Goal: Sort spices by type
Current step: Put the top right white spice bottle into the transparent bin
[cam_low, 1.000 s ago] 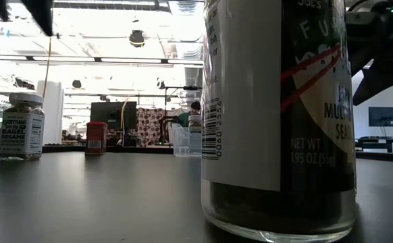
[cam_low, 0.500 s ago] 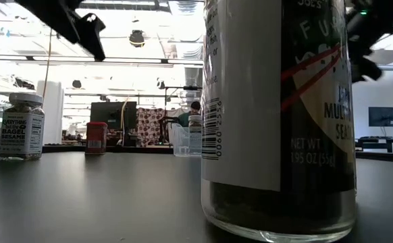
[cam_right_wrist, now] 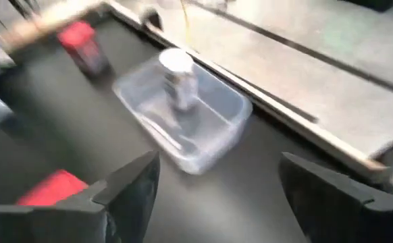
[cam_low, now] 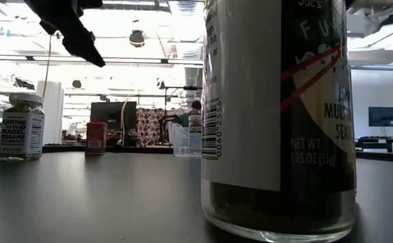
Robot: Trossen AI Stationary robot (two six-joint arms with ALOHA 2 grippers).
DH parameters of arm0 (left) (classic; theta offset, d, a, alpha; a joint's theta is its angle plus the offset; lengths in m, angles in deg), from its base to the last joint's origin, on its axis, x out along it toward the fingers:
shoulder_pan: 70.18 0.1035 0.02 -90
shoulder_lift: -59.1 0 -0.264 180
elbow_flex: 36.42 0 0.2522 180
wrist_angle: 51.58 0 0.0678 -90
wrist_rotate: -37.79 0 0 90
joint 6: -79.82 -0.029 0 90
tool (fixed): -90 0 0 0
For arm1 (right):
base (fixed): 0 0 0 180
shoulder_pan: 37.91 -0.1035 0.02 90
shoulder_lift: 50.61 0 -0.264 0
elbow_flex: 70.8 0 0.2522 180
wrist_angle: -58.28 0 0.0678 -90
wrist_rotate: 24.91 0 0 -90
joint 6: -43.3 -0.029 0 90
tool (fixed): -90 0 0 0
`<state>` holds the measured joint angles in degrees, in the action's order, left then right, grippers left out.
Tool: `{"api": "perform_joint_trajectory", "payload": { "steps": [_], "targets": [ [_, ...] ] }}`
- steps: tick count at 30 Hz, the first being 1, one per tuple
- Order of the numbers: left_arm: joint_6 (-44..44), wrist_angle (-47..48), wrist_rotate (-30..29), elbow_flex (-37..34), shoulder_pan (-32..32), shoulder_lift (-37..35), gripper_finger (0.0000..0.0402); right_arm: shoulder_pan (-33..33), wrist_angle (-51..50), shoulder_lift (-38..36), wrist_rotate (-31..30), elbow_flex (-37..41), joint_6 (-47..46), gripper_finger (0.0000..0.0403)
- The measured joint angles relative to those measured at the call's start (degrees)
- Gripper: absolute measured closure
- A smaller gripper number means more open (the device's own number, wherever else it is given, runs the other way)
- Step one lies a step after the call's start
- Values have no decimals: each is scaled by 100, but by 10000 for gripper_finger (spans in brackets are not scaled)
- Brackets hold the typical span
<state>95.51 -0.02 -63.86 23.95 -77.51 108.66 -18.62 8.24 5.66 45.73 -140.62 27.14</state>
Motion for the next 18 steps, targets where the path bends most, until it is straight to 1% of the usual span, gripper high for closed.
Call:
{"api": "perform_joint_trajectory", "payload": {
  "steps": [4, 8, 12, 16, 18],
  "targets": [
    [286, 10, -26, 0, 107, -5, 68, 915, -420, 251, 877, -374, 992, 84],
    [416, 11, -36, 0, 177, 1, 68, 1450, -489, 729, 1372, -833, 1586, 84],
    [454, 12, -237, 0, 294, 2, 68, 1665, -626, 1345, 1485, -1489, 2342, 85],
    [513, 10, -255, 0, 467, 2, 68, 1836, -1598, 2041, 1503, -2172, 3394, 85],
    [535, 11, -259, 0, 522, 2, 68, 1921, -2088, 2373, 1502, -2343, 3825, 85]
  ]
}}
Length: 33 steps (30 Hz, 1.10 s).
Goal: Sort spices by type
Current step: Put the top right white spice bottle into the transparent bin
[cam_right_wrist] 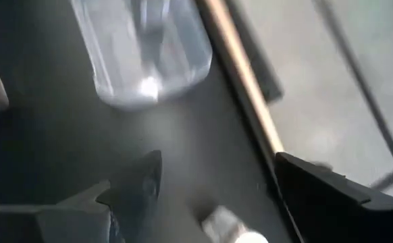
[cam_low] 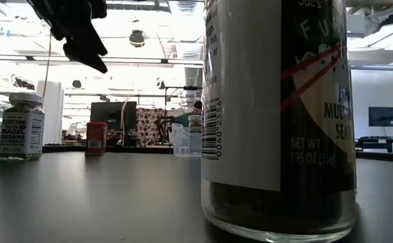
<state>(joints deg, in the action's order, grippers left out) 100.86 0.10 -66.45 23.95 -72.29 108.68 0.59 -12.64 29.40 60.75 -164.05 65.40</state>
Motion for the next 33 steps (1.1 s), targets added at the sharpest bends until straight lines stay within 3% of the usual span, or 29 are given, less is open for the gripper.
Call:
{"api": "perform_joint_trajectory", "payload": {
  "steps": [13, 18, 23, 33],
  "targets": [
    [50, 0, -11, 0, 194, 0, 68, 793, -1163, 1132, -6, 81, 1542, 86],
    [57, 0, -13, 0, 310, 0, 68, 829, -1285, 1401, -64, 81, 2203, 86],
    [89, -4, -13, 0, 370, 0, 68, 779, -1446, 1540, -538, 83, 2886, 86],
    [175, -4, -9, 2, 367, 0, 68, 897, -1617, 1802, -801, 85, 3379, 86]
  ]
}}
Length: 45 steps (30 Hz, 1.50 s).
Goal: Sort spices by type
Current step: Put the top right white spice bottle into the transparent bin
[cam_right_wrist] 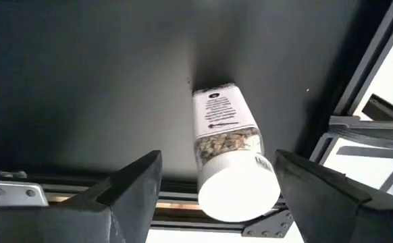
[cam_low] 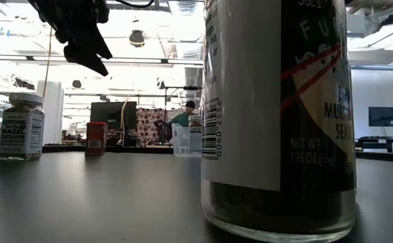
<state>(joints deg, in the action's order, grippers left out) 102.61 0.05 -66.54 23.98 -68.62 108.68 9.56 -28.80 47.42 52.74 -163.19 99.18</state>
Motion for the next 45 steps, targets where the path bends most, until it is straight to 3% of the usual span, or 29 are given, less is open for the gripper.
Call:
{"api": "perform_joint_trajectory", "payload": {
  "steps": [16, 33, 37, 42, 45],
  "targets": [
    [37, 2, 2, 0, 0, 0, 68, -5, -6, 698, -1000, 31, 168, 85],
    [22, 9, 4, 0, 0, 0, 68, 111, -4, 919, -1046, 31, 162, 89],
    [20, 9, 4, 0, 0, 0, 68, 144, -140, 919, -1032, 31, 154, 112],
    [-20, 9, 4, 0, 0, 0, 68, 144, -148, 917, -1040, 30, 50, 177],
    [-47, 9, 4, 2, 0, 0, 68, 144, -155, 912, -1039, 26, 44, 183]
  ]
}}
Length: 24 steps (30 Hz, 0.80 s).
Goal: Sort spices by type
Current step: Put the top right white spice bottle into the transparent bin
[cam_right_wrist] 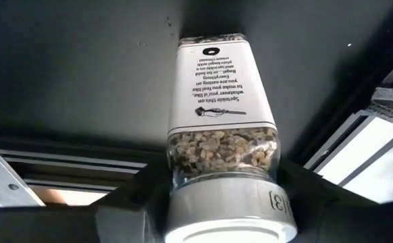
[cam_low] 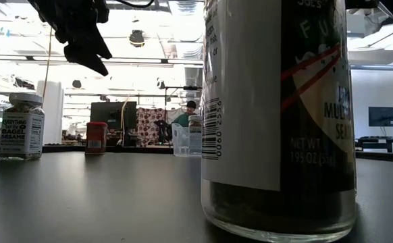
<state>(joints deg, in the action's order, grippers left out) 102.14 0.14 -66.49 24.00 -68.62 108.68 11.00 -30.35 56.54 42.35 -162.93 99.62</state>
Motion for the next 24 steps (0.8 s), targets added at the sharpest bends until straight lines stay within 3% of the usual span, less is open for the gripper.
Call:
{"api": "perform_joint_trajectory", "payload": {
  "steps": [10, 19, 24],
  "targets": [
    [-8, 0, 0, -1, 0, 0, 68, -47, -366, 4, 108, -321, -716, 183],
    [-7, -31, 0, -1, -2, 2, 68, -363, -1485, 2, 163, -2140, -1891, 183],
    [60, -26, 0, 0, -2, 0, 68, -809, -1485, 2, 424, -3195, -2388, 183]
  ]
}}
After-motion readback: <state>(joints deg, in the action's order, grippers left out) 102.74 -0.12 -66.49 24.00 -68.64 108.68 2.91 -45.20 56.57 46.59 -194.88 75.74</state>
